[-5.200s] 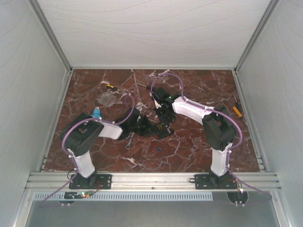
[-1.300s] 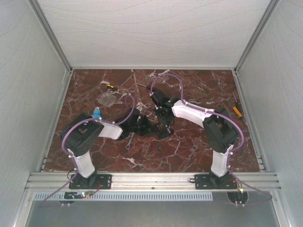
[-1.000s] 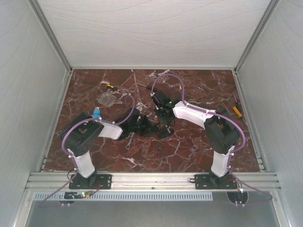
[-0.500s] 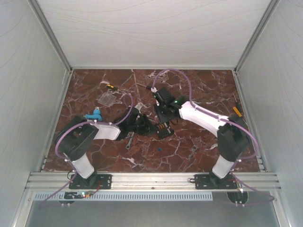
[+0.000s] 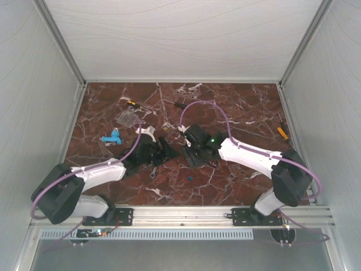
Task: Snap on the fuse box
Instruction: Install the fuse at the fuse box base, then pick up the fuse from the center of the board.
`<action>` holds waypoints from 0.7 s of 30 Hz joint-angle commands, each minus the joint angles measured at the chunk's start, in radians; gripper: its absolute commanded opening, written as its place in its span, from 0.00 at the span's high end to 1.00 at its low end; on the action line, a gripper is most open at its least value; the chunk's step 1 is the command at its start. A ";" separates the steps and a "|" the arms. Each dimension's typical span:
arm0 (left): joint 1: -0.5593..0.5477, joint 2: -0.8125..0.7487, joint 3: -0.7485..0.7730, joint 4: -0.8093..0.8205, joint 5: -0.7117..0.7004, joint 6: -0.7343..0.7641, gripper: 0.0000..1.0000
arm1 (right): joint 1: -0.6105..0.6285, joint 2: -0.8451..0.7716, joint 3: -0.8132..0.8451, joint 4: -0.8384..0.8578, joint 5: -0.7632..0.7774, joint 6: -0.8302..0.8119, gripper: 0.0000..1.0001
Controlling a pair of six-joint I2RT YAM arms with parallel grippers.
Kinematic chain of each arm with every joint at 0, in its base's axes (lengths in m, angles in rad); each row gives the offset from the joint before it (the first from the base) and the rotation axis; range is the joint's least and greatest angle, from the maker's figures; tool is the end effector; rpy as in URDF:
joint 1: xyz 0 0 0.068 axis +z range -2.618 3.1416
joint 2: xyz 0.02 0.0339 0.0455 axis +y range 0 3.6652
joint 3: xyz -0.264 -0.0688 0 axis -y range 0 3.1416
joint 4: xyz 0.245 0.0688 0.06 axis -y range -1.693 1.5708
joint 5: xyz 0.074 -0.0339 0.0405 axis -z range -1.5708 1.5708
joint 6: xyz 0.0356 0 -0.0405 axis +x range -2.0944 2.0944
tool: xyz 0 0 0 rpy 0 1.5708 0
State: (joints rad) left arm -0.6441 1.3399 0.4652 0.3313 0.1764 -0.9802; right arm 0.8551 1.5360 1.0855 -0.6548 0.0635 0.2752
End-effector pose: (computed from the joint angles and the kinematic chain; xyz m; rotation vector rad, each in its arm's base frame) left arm 0.2010 -0.1588 0.1646 -0.2745 2.3115 -1.0935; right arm 0.2029 0.2299 0.2268 -0.7531 2.5954 0.2706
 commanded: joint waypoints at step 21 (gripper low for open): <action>0.025 -0.537 -0.140 -0.486 -0.386 0.128 0.00 | 0.102 0.221 0.005 0.178 -0.221 -0.169 0.50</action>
State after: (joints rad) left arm -0.6247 0.8421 0.3252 -0.0803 -0.1444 -0.8886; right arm 0.9489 1.7267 1.0588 -0.5079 -0.1352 0.1253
